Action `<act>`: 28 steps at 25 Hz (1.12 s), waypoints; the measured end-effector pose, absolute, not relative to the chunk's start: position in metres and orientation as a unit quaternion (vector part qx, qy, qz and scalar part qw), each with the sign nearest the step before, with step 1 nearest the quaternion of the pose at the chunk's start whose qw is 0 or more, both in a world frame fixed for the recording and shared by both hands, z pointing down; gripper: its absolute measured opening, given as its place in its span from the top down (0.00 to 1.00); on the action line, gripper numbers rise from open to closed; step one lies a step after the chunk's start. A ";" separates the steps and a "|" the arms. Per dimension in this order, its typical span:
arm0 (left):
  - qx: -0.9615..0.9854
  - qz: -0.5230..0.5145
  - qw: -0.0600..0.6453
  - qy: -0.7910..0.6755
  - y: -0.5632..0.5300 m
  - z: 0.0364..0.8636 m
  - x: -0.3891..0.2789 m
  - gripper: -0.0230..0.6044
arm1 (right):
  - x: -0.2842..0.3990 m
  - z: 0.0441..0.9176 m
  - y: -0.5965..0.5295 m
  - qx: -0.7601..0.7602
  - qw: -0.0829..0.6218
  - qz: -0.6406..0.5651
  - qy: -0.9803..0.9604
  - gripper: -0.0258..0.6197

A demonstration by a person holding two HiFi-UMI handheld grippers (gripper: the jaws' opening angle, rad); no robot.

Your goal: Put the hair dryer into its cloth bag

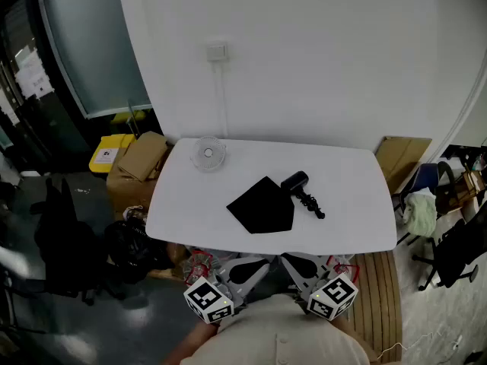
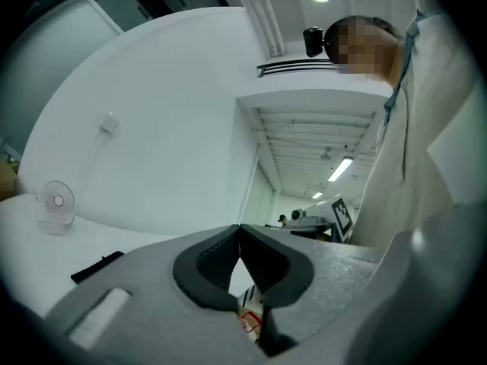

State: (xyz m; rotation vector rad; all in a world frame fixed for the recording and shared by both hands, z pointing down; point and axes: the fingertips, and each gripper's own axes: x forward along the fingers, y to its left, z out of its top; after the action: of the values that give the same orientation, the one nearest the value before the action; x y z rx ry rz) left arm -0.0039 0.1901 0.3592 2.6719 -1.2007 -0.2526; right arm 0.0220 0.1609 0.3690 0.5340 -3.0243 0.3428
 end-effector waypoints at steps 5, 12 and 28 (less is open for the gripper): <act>0.907 -0.081 0.099 -0.402 0.192 0.362 -0.004 0.95 | 0.019 0.369 0.162 0.167 0.022 0.107 -0.980 0.94; 0.904 -0.084 0.106 -0.407 0.192 0.364 -0.008 0.95 | 0.017 0.368 0.161 0.159 0.023 0.106 -0.981 0.94; 0.901 -0.079 0.127 -0.407 0.167 0.376 -0.009 0.95 | 0.008 0.374 0.140 0.116 0.032 0.123 -0.985 0.87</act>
State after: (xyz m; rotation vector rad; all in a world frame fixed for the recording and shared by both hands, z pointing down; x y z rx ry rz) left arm -0.0091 0.1671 0.3755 2.6214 -1.1850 -0.2294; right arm 0.0079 0.1401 0.3742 0.3558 -3.0332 0.3787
